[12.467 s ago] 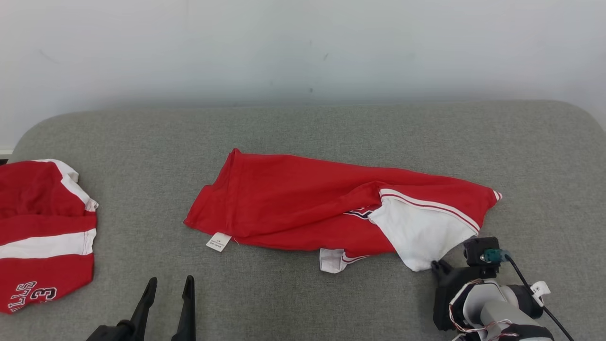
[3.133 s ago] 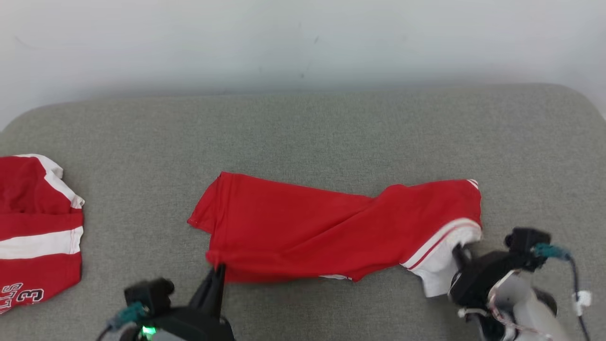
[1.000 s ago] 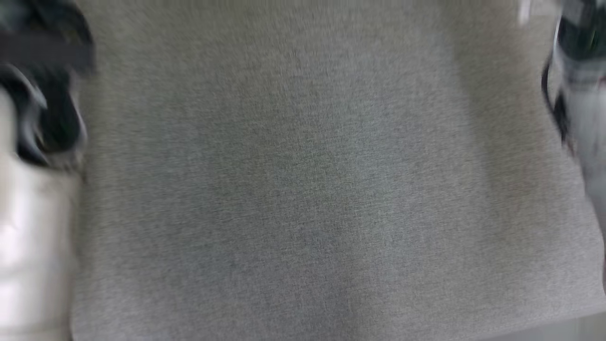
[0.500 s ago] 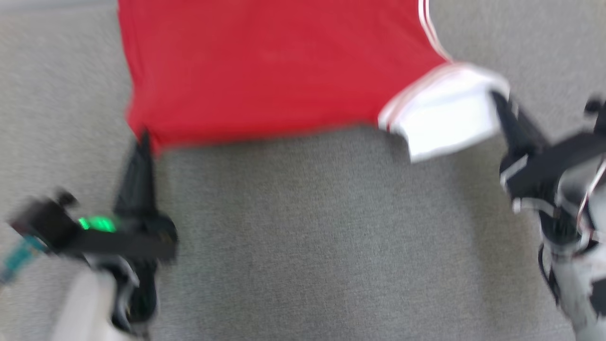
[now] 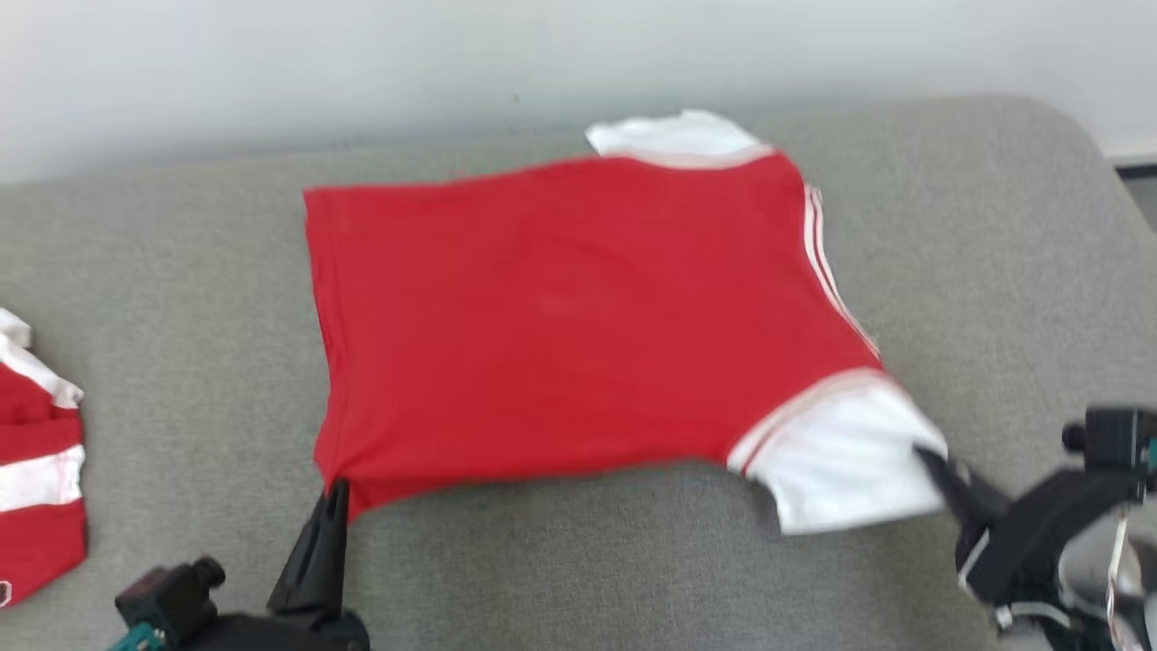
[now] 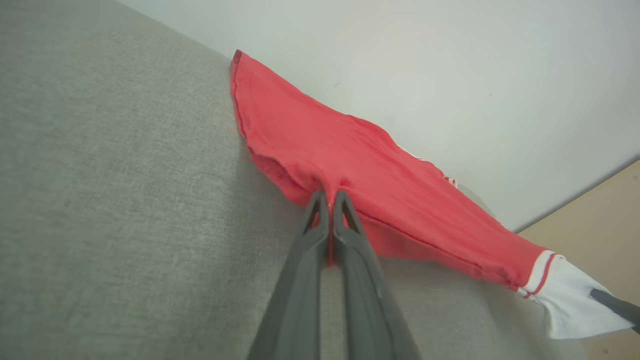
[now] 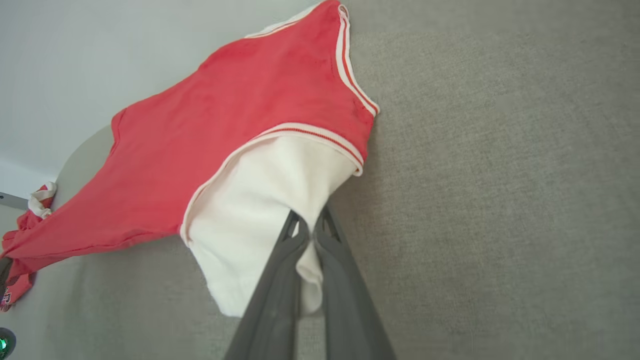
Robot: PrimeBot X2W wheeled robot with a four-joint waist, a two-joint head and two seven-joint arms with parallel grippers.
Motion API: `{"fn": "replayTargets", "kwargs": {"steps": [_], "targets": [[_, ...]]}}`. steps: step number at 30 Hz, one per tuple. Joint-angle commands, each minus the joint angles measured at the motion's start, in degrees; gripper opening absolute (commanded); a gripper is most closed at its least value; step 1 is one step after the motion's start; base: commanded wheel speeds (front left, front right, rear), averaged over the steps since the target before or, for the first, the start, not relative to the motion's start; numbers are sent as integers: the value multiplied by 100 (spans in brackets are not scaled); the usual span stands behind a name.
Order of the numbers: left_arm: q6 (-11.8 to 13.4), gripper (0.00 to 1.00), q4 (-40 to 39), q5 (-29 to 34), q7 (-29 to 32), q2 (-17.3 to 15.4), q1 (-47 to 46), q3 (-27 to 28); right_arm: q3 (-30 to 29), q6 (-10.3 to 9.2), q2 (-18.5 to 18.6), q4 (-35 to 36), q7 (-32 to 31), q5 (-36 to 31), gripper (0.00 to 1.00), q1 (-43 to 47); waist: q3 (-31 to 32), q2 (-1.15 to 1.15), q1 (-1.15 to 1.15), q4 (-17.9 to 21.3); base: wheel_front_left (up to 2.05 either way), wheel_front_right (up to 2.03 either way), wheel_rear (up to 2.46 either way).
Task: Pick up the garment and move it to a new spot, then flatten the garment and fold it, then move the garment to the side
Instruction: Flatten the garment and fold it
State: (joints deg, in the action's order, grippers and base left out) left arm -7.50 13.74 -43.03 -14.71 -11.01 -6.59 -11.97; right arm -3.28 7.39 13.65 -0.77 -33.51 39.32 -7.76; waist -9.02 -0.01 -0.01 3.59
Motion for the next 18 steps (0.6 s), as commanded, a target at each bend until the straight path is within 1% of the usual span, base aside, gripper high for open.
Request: {"fn": "replayTargets", "kwargs": {"steps": [1, 4, 5, 10, 12, 15, 17, 18], "targets": [[21, 0, 21, 9, 45, -83, 143, -25, -140, 17, -101, 139, -195, -98, 0, 242, 282, 1, 1, -91, 0, 0, 0], [22, 0, 63, 4, 201, -158, 313, -104, -423, 17, -350, 435, -617, -302, 0, 693, 385, 1, 1, -107, 0, 0, 0], [22, 0, 63, 4, 201, -158, 313, -104, -423, 17, -350, 435, -617, -302, 0, 693, 385, 1, 1, -107, 0, 0, 0], [85, 0, -3, -126, 580, -298, 650, -172, -657, 17, -674, 820, -991, -641, 0, 1216, 480, 1, 1, -106, 0, 0, 0], [147, 0, -36, -120, 722, -352, 785, -215, -685, 17, -739, 904, -1126, -718, 0, 1355, 500, 1, 1, -102, 0, 0, 0], [319, 0, -66, 71, 916, -491, 948, -325, -646, 17, -821, 936, -1410, -800, 0, 1577, 526, 1, 1, -105, 0, 0, 0], [409, 0, -87, 136, 1025, -523, 995, -388, -614, 17, -783, 986, -1644, -924, 0, 1685, 531, 1, 1, -106, 0, 0, 0], [440, 0, -108, 172, 1064, -536, 1014, -419, -577, 17, -706, 1029, -1729, -1022, 0, 1716, 529, 1, 1, -104, 0, 0, 0]]}}
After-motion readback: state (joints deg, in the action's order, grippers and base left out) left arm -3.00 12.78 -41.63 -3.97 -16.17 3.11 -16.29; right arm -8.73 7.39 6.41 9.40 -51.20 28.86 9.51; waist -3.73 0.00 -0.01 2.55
